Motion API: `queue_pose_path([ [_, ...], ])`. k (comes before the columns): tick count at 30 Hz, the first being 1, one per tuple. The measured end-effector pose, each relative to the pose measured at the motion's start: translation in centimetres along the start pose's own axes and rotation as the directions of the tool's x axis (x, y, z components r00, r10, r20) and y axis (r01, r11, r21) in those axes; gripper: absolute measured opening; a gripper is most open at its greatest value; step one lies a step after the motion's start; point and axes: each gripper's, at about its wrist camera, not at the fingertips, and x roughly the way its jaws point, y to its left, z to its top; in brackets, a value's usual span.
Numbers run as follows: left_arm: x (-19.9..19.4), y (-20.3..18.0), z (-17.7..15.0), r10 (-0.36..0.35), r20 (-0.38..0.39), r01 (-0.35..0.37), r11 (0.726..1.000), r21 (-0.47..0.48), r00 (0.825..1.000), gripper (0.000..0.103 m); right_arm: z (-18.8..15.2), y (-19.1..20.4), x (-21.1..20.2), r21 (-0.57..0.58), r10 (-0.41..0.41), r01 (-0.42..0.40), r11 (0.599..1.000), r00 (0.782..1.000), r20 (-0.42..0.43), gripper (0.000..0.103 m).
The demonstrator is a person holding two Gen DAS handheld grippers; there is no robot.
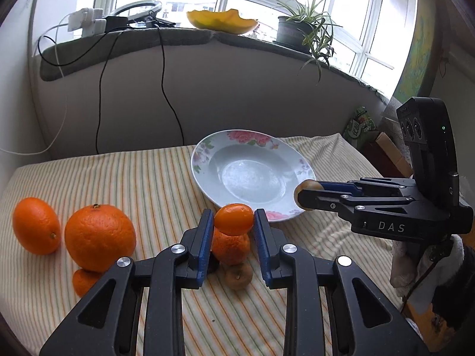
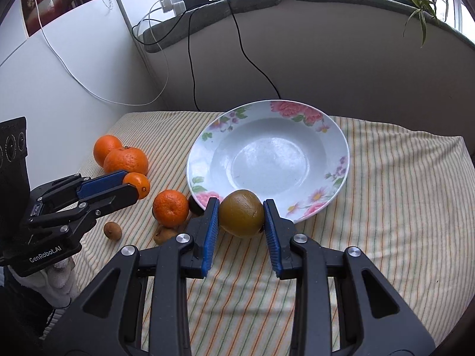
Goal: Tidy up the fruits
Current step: 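Carry the kiwi into the white plate and open the right tool while the left releases the small orange there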
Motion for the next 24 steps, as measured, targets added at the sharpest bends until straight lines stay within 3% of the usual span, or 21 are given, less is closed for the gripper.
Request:
queue_pose_path([
  [17,6.5,-1.6,2.0,-0.002,-0.076,0.006,0.999,0.054,0.997,0.026,1.3,-3.4,3.6,0.016,-0.063,0.064,0.998,0.997,-0.038,0.031],
  [24,7.0,-1.8,2.2,0.003,-0.083,0.002,0.999,0.051,0.997,0.026,1.2,-3.7,4.0,0.02,-0.067,0.068,0.997,0.997,-0.041,0.031],
])
